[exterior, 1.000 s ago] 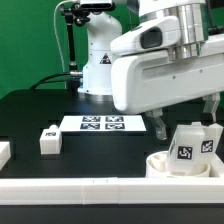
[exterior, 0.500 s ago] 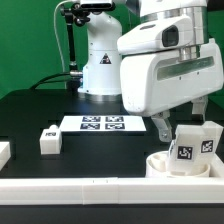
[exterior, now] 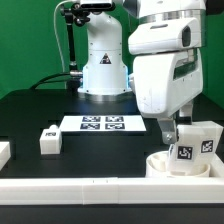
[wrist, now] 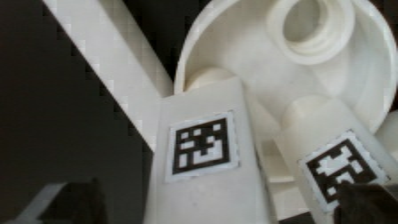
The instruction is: Assemble stool
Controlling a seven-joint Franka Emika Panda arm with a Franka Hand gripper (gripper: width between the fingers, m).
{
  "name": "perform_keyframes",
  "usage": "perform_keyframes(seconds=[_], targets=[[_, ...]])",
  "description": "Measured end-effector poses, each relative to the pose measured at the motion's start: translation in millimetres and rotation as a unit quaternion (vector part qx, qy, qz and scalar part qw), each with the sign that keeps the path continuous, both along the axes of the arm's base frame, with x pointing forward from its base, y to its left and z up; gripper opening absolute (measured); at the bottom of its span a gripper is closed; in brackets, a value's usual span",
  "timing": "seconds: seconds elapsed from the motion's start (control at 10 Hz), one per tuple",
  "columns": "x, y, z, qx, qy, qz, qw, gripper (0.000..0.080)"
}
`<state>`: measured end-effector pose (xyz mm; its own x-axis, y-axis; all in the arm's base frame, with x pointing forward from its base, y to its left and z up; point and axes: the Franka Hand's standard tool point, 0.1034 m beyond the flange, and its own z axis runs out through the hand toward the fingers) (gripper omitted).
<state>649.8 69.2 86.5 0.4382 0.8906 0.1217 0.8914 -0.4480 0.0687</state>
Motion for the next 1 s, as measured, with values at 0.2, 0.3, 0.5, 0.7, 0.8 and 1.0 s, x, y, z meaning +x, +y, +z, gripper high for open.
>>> perform_keyframes(seconds=[0.2,0.3,0.5,0.7,0.8,1.0], targets=[[-0.5,-1.5,-1.8,-0.017,-0.004,0.068,0.998,0.0649],[-0.5,-1.6,-1.8,-0.024,-0.005,0.089,0.996,0.0649],[-0.6,-1.5,-1.9,-0.03,-0.006,0.108,0.994,0.0527],[-0.9,-2.1,-2.1,-0.03,-0.006,0.106,0.994,0.039],[-0.9,-2.1,-2.1,-0.03,-0.005,0.106,0.994,0.0336],[-1.1,-5.9,-2.3,-0.025,-0.003,0.079,0.997,0.0336]])
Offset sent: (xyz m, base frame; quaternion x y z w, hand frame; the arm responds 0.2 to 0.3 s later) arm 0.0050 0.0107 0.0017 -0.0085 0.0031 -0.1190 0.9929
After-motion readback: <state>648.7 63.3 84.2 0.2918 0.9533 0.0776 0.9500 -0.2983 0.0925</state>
